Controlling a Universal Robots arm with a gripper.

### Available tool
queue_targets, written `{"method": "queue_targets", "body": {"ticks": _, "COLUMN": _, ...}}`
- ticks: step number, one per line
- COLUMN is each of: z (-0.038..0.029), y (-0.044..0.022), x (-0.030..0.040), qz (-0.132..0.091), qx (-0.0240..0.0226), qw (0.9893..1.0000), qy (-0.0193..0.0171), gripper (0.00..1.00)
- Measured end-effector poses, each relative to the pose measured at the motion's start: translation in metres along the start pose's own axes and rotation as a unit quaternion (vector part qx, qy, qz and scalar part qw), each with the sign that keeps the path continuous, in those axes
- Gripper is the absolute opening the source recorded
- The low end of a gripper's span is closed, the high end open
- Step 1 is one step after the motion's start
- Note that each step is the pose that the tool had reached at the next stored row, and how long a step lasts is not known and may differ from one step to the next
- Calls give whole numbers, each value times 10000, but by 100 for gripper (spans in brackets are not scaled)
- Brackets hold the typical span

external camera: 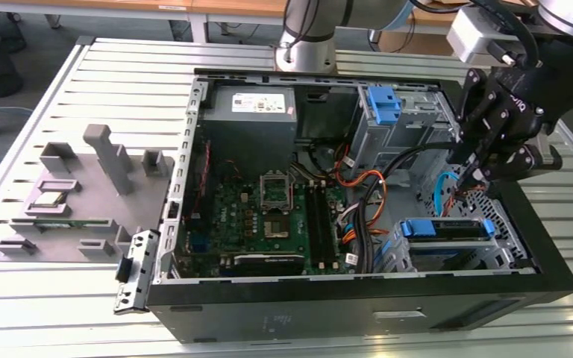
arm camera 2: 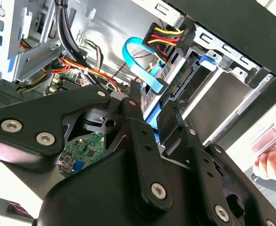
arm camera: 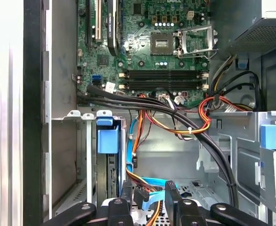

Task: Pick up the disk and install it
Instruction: 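Insert the first disk wire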

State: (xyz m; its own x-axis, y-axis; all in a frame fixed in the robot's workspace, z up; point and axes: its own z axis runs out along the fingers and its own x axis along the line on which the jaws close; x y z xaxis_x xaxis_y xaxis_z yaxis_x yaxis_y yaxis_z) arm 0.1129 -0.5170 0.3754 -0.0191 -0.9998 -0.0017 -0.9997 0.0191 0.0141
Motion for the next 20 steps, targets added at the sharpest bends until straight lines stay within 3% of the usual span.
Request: {"method": "queue_targets", "body": {"ticks": 20, "z": 43, "y": -40, "x": -1, "qz": -1, "qx": 0, "qw": 10000, "qy": 0, "gripper": 41}}
